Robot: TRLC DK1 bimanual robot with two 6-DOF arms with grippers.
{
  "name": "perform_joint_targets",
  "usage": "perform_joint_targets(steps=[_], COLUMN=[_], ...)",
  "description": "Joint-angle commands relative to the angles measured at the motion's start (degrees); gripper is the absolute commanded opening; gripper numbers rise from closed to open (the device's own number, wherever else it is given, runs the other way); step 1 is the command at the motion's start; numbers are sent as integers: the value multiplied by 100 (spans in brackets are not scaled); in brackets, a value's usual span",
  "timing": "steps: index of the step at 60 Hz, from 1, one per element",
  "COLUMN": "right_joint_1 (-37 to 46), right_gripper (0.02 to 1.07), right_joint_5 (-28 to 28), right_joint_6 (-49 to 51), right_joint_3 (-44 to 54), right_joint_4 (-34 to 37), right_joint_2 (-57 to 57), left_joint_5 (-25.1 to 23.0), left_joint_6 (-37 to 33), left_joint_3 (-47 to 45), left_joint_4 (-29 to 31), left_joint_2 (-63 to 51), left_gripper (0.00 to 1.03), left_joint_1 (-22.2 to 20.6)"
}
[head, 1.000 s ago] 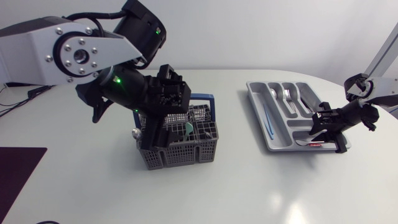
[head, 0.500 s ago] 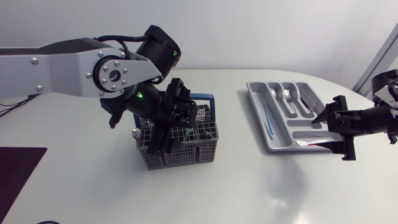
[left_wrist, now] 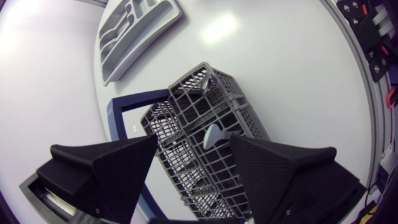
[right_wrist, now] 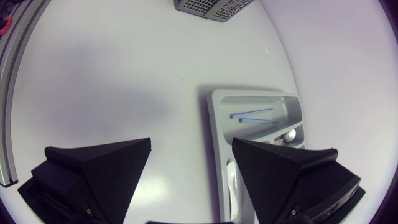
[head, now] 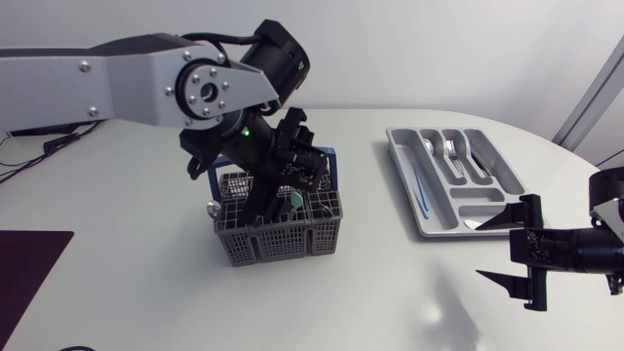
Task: Unload the cutlery basket into the drawer organizer.
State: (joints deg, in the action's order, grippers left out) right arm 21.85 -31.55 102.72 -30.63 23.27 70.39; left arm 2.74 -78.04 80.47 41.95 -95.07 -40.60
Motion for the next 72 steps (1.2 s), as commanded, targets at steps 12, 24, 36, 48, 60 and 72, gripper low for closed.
perform_joint_targets(steps=[12, 24, 36, 48, 60, 72], right_joint_1=[-31, 21, 74, 92, 136, 162], right_gripper=[97, 97, 97, 97, 97, 97], right_joint_5=[-97, -194, -264, -273, -308, -369], right_joint_6=[-147, -155, -147, -120, -112, -138], right_joint_3=[427, 479, 514, 620, 708, 743], right_joint_4=[-252, -252, -252, -261, -358, -428], right_joint_2=[-61, -78, -96, -96, -52, -17], left_joint_5=[148, 323, 446, 561, 666, 684], left_joint_6=[-440, -581, -686, -774, -809, -783], left_joint_3=[628, 637, 655, 698, 778, 883], left_joint_4=[603, 674, 665, 674, 691, 814], left_joint_2=[-407, -539, -653, -733, -794, -706], left_gripper=[60, 49, 43, 24, 12, 10], left_joint_1=[-141, -203, -229, -273, -308, -335])
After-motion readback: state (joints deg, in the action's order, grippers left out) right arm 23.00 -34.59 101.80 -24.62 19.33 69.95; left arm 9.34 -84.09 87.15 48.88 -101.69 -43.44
